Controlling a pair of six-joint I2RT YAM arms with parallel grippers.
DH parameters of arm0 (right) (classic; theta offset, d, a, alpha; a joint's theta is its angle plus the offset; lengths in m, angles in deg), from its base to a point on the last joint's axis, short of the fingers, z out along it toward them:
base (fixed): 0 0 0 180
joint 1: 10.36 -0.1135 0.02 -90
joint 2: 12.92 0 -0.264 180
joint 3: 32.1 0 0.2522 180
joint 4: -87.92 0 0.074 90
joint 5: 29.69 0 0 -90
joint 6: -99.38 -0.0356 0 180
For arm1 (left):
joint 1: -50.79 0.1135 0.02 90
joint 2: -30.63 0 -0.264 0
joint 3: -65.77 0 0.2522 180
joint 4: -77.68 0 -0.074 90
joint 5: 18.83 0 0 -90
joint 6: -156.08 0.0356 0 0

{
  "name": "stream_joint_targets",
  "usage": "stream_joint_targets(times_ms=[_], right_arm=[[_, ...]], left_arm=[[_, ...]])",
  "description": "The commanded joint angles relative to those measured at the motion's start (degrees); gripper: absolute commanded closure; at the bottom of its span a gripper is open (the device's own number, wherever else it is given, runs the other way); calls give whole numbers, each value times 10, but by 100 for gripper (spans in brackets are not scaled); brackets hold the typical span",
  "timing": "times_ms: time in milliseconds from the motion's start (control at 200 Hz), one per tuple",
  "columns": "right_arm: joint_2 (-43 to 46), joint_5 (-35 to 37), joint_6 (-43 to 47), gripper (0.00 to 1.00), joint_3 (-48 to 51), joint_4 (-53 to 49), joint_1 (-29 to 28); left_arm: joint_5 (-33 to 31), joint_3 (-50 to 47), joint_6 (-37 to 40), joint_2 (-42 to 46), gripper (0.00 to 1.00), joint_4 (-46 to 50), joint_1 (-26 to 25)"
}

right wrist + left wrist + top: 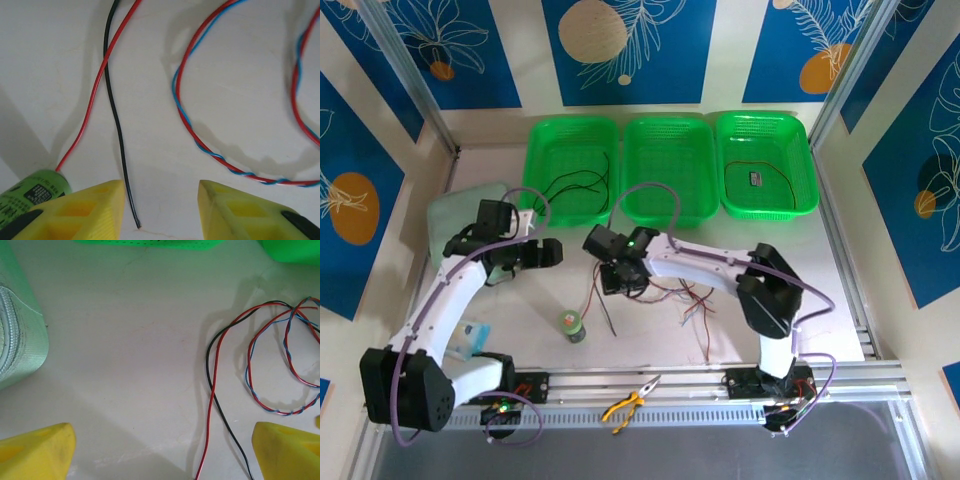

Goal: Untangle the cables

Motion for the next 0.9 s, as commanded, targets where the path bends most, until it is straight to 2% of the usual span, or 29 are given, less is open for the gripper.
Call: stream_joint_targets(times_ms=[0, 285, 635, 895], right_arm=[[-19, -7, 28, 59, -21, -40, -17], [-59, -70, 58, 62, -38, -35, -12], [-148, -103, 77, 65, -121, -85, -11], [-195, -135, 90, 70, -160, -110, -6]], left_arm=[[15, -5, -15, 21, 9, 4, 8], [46, 1, -42, 39, 9, -3, 56], [78, 28, -12, 29, 9, 19, 114], [85, 23, -5, 33, 9, 23, 130]])
